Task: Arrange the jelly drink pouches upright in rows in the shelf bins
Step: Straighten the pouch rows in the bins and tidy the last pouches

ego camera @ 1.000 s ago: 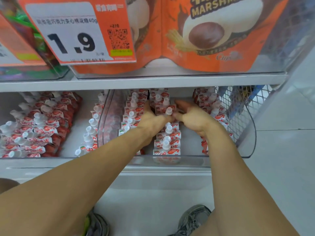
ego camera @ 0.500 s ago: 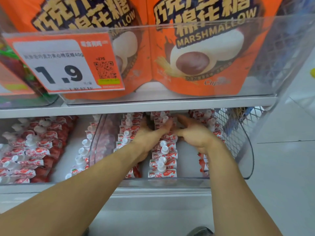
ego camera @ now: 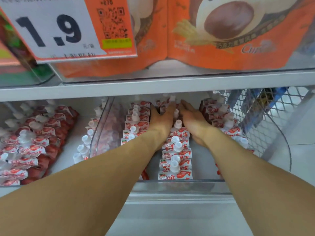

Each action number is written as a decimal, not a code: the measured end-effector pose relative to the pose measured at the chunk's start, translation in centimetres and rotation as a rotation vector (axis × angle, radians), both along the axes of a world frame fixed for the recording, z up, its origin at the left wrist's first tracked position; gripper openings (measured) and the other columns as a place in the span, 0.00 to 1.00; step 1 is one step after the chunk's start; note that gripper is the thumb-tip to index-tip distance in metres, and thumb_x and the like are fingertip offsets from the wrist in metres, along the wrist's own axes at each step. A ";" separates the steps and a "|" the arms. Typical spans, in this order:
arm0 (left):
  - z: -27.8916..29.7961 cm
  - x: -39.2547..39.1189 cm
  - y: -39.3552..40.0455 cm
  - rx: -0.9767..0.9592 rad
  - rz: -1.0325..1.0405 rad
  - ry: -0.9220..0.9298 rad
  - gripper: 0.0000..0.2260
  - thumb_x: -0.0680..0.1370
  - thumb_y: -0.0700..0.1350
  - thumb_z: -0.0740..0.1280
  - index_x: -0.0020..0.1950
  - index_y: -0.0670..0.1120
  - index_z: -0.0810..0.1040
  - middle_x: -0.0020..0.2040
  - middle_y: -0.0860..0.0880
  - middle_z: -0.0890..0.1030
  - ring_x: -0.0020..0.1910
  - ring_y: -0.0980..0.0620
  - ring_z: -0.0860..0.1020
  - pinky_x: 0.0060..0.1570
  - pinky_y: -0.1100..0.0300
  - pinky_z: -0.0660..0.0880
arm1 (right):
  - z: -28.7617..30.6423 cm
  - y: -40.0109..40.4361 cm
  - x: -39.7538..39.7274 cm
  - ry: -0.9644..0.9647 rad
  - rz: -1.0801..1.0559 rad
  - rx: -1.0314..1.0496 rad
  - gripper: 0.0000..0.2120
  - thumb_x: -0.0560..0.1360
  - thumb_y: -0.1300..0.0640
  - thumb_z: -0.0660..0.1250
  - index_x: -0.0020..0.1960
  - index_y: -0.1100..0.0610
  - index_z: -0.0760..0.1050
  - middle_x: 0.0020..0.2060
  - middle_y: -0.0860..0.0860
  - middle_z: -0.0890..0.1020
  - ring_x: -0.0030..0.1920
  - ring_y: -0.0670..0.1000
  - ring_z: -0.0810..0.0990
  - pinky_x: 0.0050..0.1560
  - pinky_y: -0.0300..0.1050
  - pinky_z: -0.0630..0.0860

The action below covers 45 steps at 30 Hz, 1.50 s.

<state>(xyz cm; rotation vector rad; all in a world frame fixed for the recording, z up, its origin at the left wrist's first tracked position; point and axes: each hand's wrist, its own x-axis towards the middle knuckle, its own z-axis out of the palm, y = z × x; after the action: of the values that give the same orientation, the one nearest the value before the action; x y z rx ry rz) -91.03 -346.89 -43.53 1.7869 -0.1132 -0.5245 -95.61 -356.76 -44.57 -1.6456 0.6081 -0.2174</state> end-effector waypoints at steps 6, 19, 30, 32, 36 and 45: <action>0.2 0.1 -0.4 0.041 -0.143 -0.048 0.27 0.78 0.63 0.58 0.74 0.53 0.63 0.64 0.49 0.77 0.54 0.52 0.76 0.55 0.60 0.69 | -0.7 -0.2 0.4 -0.014 -0.125 0.157 0.21 0.83 0.43 0.51 0.67 0.51 0.74 0.56 0.53 0.84 0.55 0.54 0.83 0.63 0.53 0.76; 0.7 0.3 -0.8 -0.003 -0.172 0.025 0.26 0.80 0.59 0.58 0.77 0.54 0.59 0.61 0.54 0.75 0.53 0.56 0.75 0.52 0.65 0.67 | -0.3 0.2 -0.8 -0.072 -0.066 0.200 0.17 0.83 0.45 0.53 0.71 0.45 0.68 0.61 0.49 0.81 0.58 0.51 0.81 0.64 0.52 0.75; 1.4 -0.7 -0.3 -0.002 -0.139 0.071 0.26 0.80 0.61 0.56 0.76 0.53 0.61 0.65 0.53 0.74 0.54 0.55 0.75 0.56 0.62 0.68 | -0.7 1.1 -0.5 -0.004 -0.066 0.110 0.29 0.77 0.35 0.51 0.73 0.49 0.66 0.65 0.52 0.79 0.63 0.53 0.78 0.68 0.57 0.71; 1.5 -1.0 -0.5 -0.019 -0.129 0.081 0.26 0.80 0.60 0.56 0.76 0.52 0.60 0.67 0.52 0.73 0.55 0.55 0.75 0.53 0.64 0.67 | -0.7 1.1 -0.6 0.017 -0.062 0.125 0.30 0.79 0.35 0.51 0.77 0.48 0.60 0.68 0.52 0.76 0.65 0.52 0.76 0.69 0.54 0.70; 2.3 -1.4 -0.3 0.018 -0.120 0.072 0.26 0.81 0.60 0.54 0.74 0.49 0.63 0.61 0.52 0.76 0.52 0.54 0.75 0.52 0.62 0.66 | 0.8 1.5 -1.5 0.036 -0.078 0.204 0.23 0.83 0.41 0.50 0.68 0.52 0.73 0.56 0.53 0.84 0.57 0.53 0.82 0.65 0.52 0.74; 2.0 -4.0 1.1 0.136 -0.135 0.171 0.33 0.78 0.68 0.51 0.72 0.46 0.67 0.63 0.41 0.77 0.60 0.41 0.76 0.62 0.51 0.71 | 3.0 4.1 -4.6 0.195 -0.031 0.146 0.27 0.77 0.37 0.58 0.62 0.56 0.78 0.59 0.53 0.82 0.61 0.54 0.79 0.68 0.55 0.71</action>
<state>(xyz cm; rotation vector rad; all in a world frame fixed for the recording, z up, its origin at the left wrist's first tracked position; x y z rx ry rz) -95.01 -345.84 -41.54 1.8667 -0.0817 -0.7958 -100.18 -352.70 -41.56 -1.5271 0.7795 -0.0342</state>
